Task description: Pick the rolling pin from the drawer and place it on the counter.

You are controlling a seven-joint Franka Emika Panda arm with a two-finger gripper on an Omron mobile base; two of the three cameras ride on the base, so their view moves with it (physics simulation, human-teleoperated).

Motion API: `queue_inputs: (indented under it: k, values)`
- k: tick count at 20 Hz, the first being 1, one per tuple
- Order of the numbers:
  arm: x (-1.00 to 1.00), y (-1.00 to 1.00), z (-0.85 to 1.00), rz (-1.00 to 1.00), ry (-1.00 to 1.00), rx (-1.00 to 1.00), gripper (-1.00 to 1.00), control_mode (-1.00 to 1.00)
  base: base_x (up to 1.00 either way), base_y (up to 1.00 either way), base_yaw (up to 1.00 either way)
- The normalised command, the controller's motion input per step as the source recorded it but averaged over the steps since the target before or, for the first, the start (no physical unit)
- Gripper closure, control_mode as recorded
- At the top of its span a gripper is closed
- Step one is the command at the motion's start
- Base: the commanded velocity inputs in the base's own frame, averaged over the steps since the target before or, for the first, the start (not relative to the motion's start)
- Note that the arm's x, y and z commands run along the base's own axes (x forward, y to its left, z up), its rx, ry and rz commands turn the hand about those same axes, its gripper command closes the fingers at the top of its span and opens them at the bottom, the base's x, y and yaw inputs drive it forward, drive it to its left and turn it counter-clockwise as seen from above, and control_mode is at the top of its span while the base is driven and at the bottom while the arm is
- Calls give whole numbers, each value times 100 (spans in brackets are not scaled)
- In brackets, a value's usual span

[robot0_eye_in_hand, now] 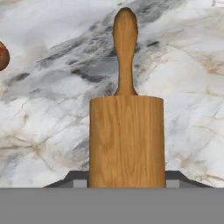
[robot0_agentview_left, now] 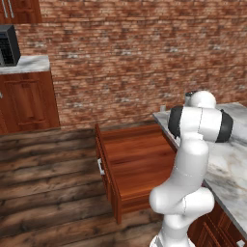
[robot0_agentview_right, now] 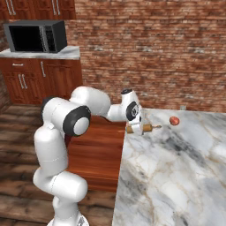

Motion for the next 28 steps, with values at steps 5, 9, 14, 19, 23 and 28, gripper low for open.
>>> queue_inputs:
  k: [5,9,14,19,23,28]
  values:
    - [-46,-99,-87,-29,-1,1,100,-100,0,0,0]
    - [-45,-64,-73,-11,-6,2,100,-100,0,0,0]
    - [-18,-8,-36,-2,-14,0,-100,-100,0,0,0]
    - [-2,0,35,0,-31,5,-100,-100,0,0,0]
    - [-6,0,100,0,-38,17,-100,-100,0,0,0]
    - [-42,9,100,5,-24,9,-100,-100,0,0,0]
